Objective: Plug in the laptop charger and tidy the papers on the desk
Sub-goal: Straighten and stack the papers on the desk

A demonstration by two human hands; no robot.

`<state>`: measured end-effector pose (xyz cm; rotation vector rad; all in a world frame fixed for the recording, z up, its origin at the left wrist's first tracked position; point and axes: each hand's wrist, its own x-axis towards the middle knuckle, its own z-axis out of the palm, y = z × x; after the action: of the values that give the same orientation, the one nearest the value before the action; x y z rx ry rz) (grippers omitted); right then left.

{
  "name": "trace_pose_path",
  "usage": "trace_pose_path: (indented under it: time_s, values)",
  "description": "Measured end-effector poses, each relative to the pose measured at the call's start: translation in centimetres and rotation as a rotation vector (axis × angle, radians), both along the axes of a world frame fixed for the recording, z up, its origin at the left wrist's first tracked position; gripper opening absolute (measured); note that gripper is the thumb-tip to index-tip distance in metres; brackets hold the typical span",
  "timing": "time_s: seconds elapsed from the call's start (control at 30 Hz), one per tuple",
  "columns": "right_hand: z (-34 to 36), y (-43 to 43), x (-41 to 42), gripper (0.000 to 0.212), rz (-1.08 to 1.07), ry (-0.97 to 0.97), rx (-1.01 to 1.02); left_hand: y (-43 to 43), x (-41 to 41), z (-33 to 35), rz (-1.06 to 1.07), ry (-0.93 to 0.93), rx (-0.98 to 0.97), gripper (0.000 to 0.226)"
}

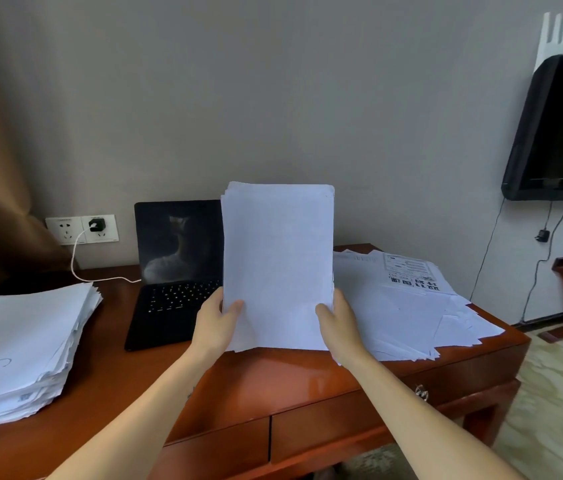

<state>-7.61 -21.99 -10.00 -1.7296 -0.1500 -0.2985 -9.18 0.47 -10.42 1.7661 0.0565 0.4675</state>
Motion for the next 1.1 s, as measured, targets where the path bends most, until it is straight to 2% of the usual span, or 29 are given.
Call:
trace_pose_path:
  time_s: [0.2,0.4,0.47,0.57,0.67,0.9,1.1]
  values:
    - [-0.2,-3.4,2.4,0.03,-0.072,0.026,-0.042,-2.5,2.5,-1.2,-0.165,0.026,0.126,0.043]
    - [-1.6,-7.1,5.1,0.028,-0.014,0.052,-0.211,-3.1,5.2,-2.0,-0.009,-0.01,0.146,0.051]
    - [-2.2,-8.4,6.0,0.032,-0.062,-0.015,-0.373,-2.6,5.9,-2.3,0.056,-0.012,0.136,0.048]
    - [-3.5,-9.4,6.7,0.046,-0.051,-0.098,-0.73,-1.9,6.3,-3.0,0.11,-0.026,0.092,0.045]
    - [-5.0,-9.4,6.9,0.059,-0.007,-0.061,-0.97,-1.4,6.4,-3.3,0.146,-0.044,0.016,0.041]
    - [-5.6,-9.6,7.4,0.061,-0.022,-0.091,-1.013,0.6,6.2,-3.2,0.263,-0.049,-0.06,0.036]
    - [-6.5,-9.5,7.7,0.039,-0.133,-0.247,-1.006,0.4,5.6,-3.3,0.246,-0.043,-0.084,0.038]
